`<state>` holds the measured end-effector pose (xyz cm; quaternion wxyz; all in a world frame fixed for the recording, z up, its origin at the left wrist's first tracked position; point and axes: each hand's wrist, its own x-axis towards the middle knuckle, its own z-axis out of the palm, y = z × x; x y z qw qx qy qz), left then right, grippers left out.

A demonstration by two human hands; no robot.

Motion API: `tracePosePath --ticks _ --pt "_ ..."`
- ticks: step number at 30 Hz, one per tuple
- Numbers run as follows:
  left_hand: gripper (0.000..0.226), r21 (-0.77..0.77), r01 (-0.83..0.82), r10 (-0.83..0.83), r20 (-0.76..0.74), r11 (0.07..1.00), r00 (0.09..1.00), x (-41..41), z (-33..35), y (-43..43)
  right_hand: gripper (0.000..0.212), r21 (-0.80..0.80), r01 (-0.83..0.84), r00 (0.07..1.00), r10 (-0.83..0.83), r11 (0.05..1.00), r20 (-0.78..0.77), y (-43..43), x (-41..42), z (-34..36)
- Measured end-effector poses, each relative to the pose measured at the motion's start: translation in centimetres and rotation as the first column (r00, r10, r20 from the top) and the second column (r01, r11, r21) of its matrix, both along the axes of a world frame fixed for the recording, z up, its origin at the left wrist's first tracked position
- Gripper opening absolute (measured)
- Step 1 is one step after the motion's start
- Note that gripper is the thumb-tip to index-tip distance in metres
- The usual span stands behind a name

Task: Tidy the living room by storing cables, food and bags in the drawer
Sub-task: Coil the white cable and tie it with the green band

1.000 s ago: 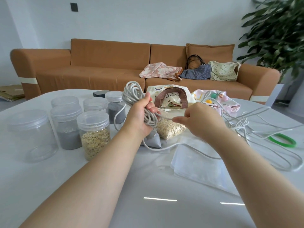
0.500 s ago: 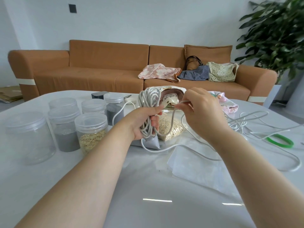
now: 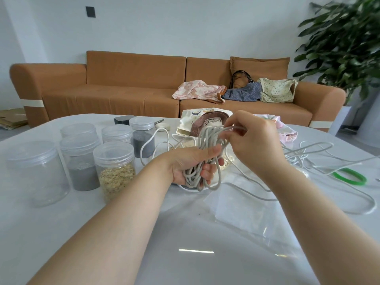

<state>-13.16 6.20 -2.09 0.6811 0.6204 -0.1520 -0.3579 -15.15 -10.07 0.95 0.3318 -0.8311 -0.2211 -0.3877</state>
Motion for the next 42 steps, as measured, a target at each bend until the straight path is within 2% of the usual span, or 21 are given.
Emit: tracePosePath --ticks 5,8,11,13,15,17,19,24,28,31,38,42 --pt "0.025 0.295 -0.033 -0.003 0.121 0.955 0.993 -0.9 0.4 -1.3 0.015 -0.009 0.027 0.997 -0.028 1.0 -0.066 0.4 -0.2 0.0" --pt "0.028 0.392 -0.042 -0.028 0.173 0.919 0.984 -0.6 0.1 -1.6 0.011 -0.012 0.029 0.994 -0.03 1.0 -0.108 0.5 -0.1 0.0" --pt "0.02 0.4 -0.038 -0.045 0.196 0.916 0.98 -0.5 0.1 -1.1 0.01 0.021 0.018 0.989 -0.015 1.0 -0.146 0.4 -0.2 0.1" --pt "0.015 0.385 -0.027 -0.053 0.195 0.922 0.979 -0.5 0.1 -0.7 0.013 0.029 0.021 0.984 -0.015 0.999 -0.176 0.5 -0.3 0.2" --pt "0.012 0.354 0.051 -0.121 0.179 0.934 0.976 -0.5 0.2 -0.5 0.019 0.035 0.025 0.979 -0.018 0.999 -0.201 0.5 -0.3 0.3" --pt "0.017 0.289 0.137 -0.184 0.141 0.947 0.973 -0.7 0.3 -0.4 0.025 0.06 0.018 0.975 -0.005 0.998 -0.222 0.3 -0.2 0.3" --pt "0.019 0.249 0.148 -0.182 0.119 0.957 0.976 -0.8 0.3 -0.4 0.029 0.125 0.014 0.968 0.018 0.992 -0.25 0.1 0.1 0.3" --pt "0.006 0.22 0.138 -0.16 0.086 0.966 0.983 -0.8 0.1 -0.4 0.015 0.206 0.037 0.955 0.026 0.978 -0.294 -0.3 0.6 -0.1" --pt "0.004 0.164 0.165 -0.171 0.022 0.973 0.985 -0.9 0.3 -0.4 0.02 0.265 0.091 0.944 0.002 0.96 -0.33 -0.9 1.0 -0.2" --pt "0.004 0.074 0.113 -0.114 -0.002 0.991 0.994 -0.9 0.3 -0.4 0.023 0.224 0.121 0.945 -0.043 0.967 -0.325 -1.0 1.2 -0.3" --pt "0.013 -0.102 -0.128 0.118 -0.098 0.986 0.988 -1.0 0.4 -1.4 0.041 0.108 0.277 0.917 -0.229 0.955 -0.327 -1.6 1.1 0.0" --pt "0.018 -0.215 -0.289 0.247 -0.201 0.933 0.948 -0.4 0.1 -1.3 0.027 0.058 0.242 0.899 -0.201 0.969 -0.389 -1.7 1.2 0.1"
